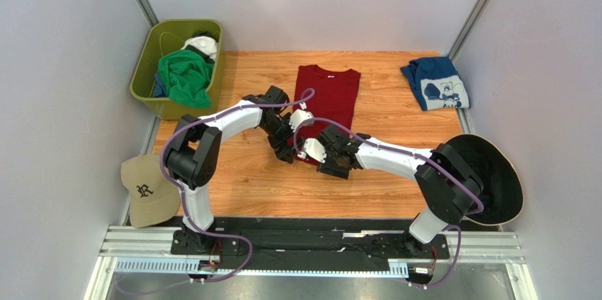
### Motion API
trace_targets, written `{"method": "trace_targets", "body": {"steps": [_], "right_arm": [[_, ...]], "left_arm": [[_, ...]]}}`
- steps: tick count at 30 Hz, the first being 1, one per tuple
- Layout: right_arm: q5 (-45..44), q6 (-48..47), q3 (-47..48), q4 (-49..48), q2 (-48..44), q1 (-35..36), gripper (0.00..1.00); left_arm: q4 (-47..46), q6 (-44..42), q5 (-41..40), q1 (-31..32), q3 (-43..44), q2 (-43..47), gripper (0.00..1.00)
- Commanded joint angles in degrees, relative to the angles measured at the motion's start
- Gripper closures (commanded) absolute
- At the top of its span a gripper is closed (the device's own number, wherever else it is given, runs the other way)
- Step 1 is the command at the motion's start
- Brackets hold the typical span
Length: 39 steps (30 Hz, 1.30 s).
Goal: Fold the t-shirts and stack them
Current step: Fold the tshirt
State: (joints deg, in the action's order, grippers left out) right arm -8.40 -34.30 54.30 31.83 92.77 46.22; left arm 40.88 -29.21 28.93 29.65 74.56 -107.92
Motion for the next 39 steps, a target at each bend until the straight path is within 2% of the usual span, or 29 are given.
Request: {"method": "trace_targets", "body": {"steps": [1,5,11,14,27,39], "right_arm": [[1.0,0.0,-1.0,-1.4,-2.6,0.1,0.41],[0.8,-0.2,-1.2,-2.0,-1.5,0.1,0.41],[1.5,-0.4,-0.8,-2.8,0.1,0.1,0.44],[1.5,-0.5,-0.3,-3.0,1.1,0.1,0.45],[3.0,-0.1,4.4,-0.4,3.6,0.2,0.46],[4.9,1.5,6.8,1.1,3.4,0.2,0.42]], "left_arm": [[-0.9,1.8,-1.1,1.9,1.2,-0.5,0.01],[-0.9,1.6,-2.5,2.3,1.5,-1.4,0.03],[-0.1,1.6,-3.7,2.3,1.2,-1.9,0.15],[0.1,2.0,-3.6,2.3,0.6,-2.0,0.17],[0.5,2.1,-4.1,2.3,0.8,-2.6,0.21],[0.6,2.4,-4.7,3.1,0.6,-2.6,0.23]]}}
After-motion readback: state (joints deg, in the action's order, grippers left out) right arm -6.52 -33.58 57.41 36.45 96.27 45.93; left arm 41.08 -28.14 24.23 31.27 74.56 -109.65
